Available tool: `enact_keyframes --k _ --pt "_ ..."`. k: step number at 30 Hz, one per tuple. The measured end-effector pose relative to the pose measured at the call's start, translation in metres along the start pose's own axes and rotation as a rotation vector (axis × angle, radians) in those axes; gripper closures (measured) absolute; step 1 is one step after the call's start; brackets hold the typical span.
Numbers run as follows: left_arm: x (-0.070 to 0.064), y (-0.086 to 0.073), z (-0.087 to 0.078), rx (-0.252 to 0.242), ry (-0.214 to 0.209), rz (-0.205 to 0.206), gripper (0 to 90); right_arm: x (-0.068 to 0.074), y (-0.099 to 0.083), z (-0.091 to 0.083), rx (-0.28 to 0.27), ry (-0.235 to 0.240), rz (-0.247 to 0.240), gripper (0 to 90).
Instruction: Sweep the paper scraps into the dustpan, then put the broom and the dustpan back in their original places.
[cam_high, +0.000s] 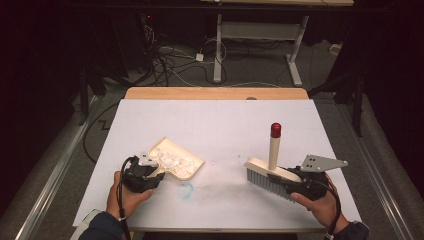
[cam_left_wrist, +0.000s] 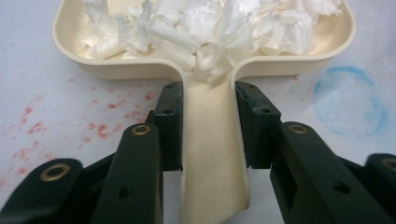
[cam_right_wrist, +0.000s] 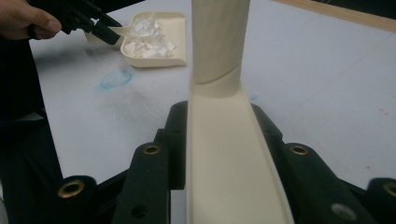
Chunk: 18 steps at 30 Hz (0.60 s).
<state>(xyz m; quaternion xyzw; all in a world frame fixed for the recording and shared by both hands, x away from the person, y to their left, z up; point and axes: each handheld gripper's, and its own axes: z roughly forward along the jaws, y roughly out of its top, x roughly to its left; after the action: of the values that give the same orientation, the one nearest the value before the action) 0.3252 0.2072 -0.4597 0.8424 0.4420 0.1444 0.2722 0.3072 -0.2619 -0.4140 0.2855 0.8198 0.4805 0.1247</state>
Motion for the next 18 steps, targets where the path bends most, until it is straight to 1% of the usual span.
enact_keyframes --k 2,3,4,7,9,11,14,16,18 --pt "0.002 -0.001 0.000 -0.004 0.015 -0.009 63.5 -0.001 0.000 -0.001 0.011 0.018 0.013 67.3" --pt "0.003 -0.001 0.000 -0.002 0.022 -0.006 63.5 -0.001 0.000 -0.001 0.015 0.026 0.018 67.3" --pt "0.005 -0.002 0.000 0.000 0.033 -0.004 63.4 -0.001 0.000 -0.002 0.018 0.024 0.020 67.3" --pt "0.010 -0.003 -0.001 -0.008 0.047 -0.025 63.5 -0.001 0.000 -0.001 0.041 0.024 0.025 67.3" --pt "0.013 -0.004 -0.003 -0.020 0.061 -0.049 63.4 -0.001 0.000 -0.001 0.054 0.024 0.026 67.3" --pt "0.018 -0.004 -0.003 -0.024 0.059 -0.071 63.4 -0.001 0.001 -0.002 0.058 0.035 0.039 67.3" --pt "0.022 -0.004 -0.002 -0.030 0.062 -0.095 63.5 -0.001 0.002 -0.003 0.055 0.052 0.039 67.3" --pt "0.023 -0.003 -0.001 -0.031 0.069 -0.103 63.4 -0.001 0.001 -0.004 0.060 0.047 0.034 67.3" --pt "0.025 -0.003 -0.001 -0.033 0.070 -0.112 63.5 -0.002 0.001 -0.004 0.066 0.044 0.041 67.3"
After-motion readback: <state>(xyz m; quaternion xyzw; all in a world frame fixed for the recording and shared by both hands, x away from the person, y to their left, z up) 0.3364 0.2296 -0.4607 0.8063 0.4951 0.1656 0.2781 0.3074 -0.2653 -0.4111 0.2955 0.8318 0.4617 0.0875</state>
